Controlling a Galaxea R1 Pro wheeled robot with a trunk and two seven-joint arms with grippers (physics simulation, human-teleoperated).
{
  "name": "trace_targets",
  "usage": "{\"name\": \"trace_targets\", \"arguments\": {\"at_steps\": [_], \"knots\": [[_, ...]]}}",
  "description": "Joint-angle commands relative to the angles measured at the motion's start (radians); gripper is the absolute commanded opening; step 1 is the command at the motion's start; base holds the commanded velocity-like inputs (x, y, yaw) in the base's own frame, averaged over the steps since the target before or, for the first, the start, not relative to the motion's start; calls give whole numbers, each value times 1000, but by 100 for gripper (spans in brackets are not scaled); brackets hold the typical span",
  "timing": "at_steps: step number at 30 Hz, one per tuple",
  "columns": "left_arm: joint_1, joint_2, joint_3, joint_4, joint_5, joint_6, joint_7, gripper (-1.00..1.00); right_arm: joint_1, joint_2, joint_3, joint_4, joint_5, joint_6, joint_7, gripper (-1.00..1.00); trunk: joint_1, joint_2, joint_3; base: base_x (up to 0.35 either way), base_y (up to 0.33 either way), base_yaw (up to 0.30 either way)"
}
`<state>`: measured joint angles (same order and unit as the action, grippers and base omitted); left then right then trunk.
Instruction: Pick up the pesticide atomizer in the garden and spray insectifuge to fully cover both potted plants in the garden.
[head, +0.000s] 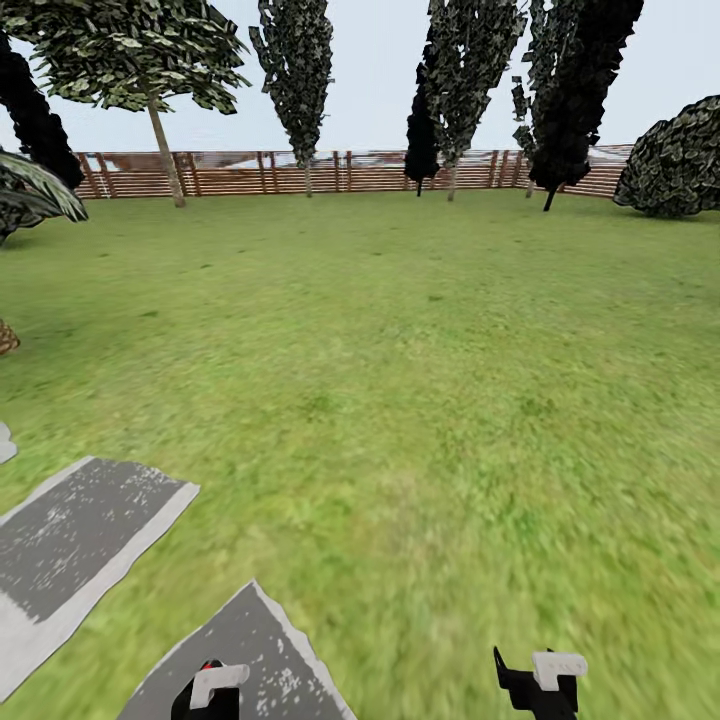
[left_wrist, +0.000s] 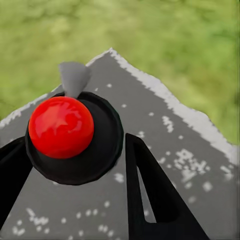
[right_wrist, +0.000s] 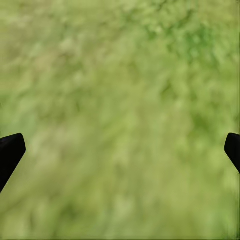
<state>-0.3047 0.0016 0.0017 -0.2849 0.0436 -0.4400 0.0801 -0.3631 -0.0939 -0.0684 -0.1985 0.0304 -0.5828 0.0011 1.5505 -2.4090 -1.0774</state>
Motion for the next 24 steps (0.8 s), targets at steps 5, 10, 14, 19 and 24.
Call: {"name": "trace_targets", "arguments": {"at_steps": [5,10,14,19,24], "knots": [[-1,0,0,1,5,-3,0,-100,-1,0,-5,1,3,-3,-2,100,-19,35,15,0,0,0],[0,0,0,1,5,-3,0,-100,-1,0,-5,1,3,-3,-3,100,-39,70,31,0,0,32],[-1,0,0,1,5,-3,1,-100,-1,0,-5,1,3,-3,-3,100,-46,84,37,0,0,189],[-1,0,0,1,5,-2,1,-100,-1,0,-5,1,3,-3,-3,100,-46,84,37,0,0,262],[0,0,0,1,4,-2,1,-100,-1,0,-5,2,3,-3,-3,100,-46,84,37,0,0,275]]}}
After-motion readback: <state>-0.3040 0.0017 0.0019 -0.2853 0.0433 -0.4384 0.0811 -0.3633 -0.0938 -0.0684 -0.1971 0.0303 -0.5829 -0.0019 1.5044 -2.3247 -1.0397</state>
